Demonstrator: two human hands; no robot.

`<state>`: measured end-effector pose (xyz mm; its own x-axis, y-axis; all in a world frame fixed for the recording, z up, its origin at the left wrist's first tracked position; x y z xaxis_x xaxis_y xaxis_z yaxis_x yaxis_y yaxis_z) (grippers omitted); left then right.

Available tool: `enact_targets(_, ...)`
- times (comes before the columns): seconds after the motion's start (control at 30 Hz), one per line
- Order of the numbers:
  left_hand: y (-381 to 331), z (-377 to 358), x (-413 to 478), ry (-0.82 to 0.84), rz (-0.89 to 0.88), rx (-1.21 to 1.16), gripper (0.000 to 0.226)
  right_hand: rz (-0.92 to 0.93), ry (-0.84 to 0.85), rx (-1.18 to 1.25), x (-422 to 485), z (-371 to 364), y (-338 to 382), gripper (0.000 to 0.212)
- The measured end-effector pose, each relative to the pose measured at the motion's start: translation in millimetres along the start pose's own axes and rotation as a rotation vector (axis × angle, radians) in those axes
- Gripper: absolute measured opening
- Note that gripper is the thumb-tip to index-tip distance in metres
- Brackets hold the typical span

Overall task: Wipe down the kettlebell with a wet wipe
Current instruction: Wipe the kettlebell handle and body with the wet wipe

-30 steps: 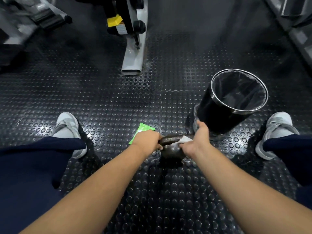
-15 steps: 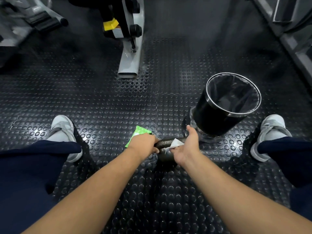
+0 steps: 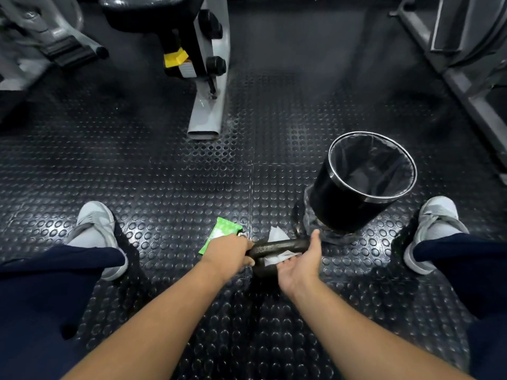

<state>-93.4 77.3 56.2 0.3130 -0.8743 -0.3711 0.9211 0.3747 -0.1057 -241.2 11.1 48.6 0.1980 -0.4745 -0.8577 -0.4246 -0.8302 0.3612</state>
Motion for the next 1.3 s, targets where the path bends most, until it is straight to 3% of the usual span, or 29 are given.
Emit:
enact_targets(0.2, -0.1, 2.1, -0.4, -0.020, -0.014, 0.026, 0.024, -0.057, 0.106, -0.120, -8.3, -2.6, -20.4, 0.084)
enact_targets(0.4, -0.8, 2.9, -0.4, 0.028, 0.013, -0.003, 0.026, -0.011, 0.010, 0.043, 8.3, -0.6, 3.0, 0.091)
enact_targets(0.6, -1.3, 5.6, -0.6, 0.023, 0.015, 0.016, 0.022, -0.125, 0.209, -0.146, -7.2, -4.6, -18.5, 0.091)
enact_targets(0.8, -2.0, 6.5, -1.5, 0.066, 0.040, -0.034, 0.021, -0.032, 0.058, 0.065, 7.6, 4.8, 10.9, 0.091)
enact_targets(1.0, -2.1, 6.7, -2.0, 0.034, 0.022, -0.006, 0.022, -0.101, 0.158, -0.124, -4.7, 3.2, -25.5, 0.088)
enact_targets(1.2, -0.9, 5.3, -0.9, 0.048, 0.033, -0.036, 0.027, -0.053, 0.086, 0.060, 19.2, 8.8, 3.0, 0.096)
enact_targets(1.3, -0.8, 3.3, -1.5, 0.016, 0.022, -0.026, 0.024, -0.068, 0.138, -0.023, 13.3, 4.6, -4.9, 0.092)
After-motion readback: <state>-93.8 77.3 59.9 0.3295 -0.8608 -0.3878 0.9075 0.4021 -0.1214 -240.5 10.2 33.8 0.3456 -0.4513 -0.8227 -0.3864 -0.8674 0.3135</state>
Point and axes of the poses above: each hand's wrist, its own x-axis towards the middle knuckle, its own z-axis out of the back of the hand, y = z × x, the point moved 3 cm from there along x, towards the middle knuckle, and after that the axes turned 5 degrees about -y, right-handed, at the moved point
